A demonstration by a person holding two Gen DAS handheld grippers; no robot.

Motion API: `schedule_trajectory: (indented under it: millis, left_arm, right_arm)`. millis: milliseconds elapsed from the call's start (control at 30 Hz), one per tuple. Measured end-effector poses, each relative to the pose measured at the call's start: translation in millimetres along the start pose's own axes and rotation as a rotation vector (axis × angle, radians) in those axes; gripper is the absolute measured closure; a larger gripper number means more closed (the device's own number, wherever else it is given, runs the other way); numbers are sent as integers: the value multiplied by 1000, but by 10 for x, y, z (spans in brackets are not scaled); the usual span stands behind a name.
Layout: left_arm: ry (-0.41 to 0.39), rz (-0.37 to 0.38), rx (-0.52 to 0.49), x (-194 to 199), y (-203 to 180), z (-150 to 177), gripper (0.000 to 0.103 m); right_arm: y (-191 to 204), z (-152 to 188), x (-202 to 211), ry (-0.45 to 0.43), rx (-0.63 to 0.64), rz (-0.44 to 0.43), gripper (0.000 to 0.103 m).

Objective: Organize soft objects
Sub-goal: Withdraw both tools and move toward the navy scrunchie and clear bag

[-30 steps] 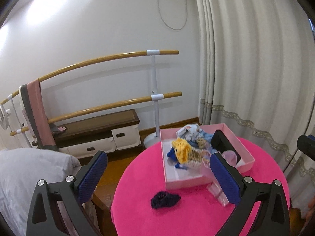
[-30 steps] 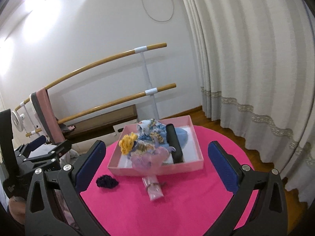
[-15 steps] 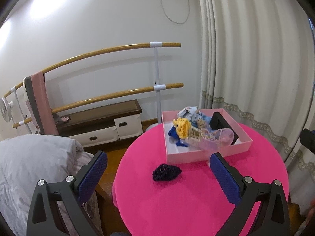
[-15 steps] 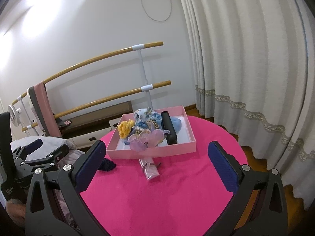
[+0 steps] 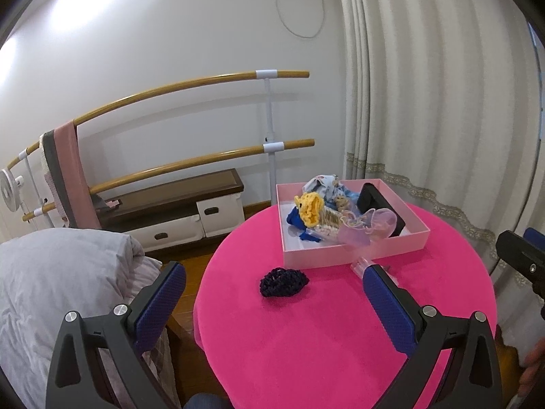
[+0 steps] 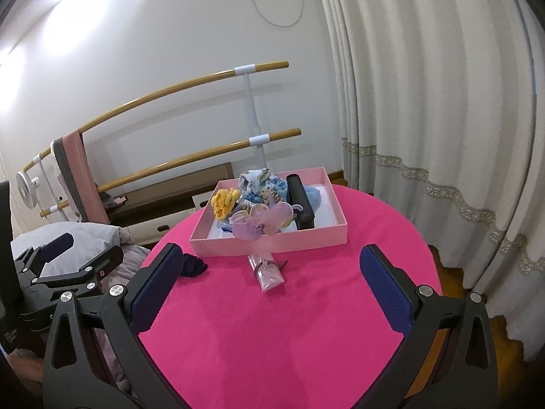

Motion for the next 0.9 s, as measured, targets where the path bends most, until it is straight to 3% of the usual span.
schedule_trajectory:
  millis: [533,900]
  left_arm:
    - [0,10,19,28,33,10,0]
    - [147,-21,46,-587,226,155,0]
  right_arm:
    - [-12,55,-36,13,1,9,0]
    - [-73,261,-466,135,0,12,0]
Point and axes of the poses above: each gripper's, at about its wrist camera, not at the fingertips, and x roughly against the way its jaws point, y to its left, z to its underside, the point moved 2 cm from there along -x, roughly the way its jaws point, and after that the axes turned 11 degrees about x, right-handed, at the moved point
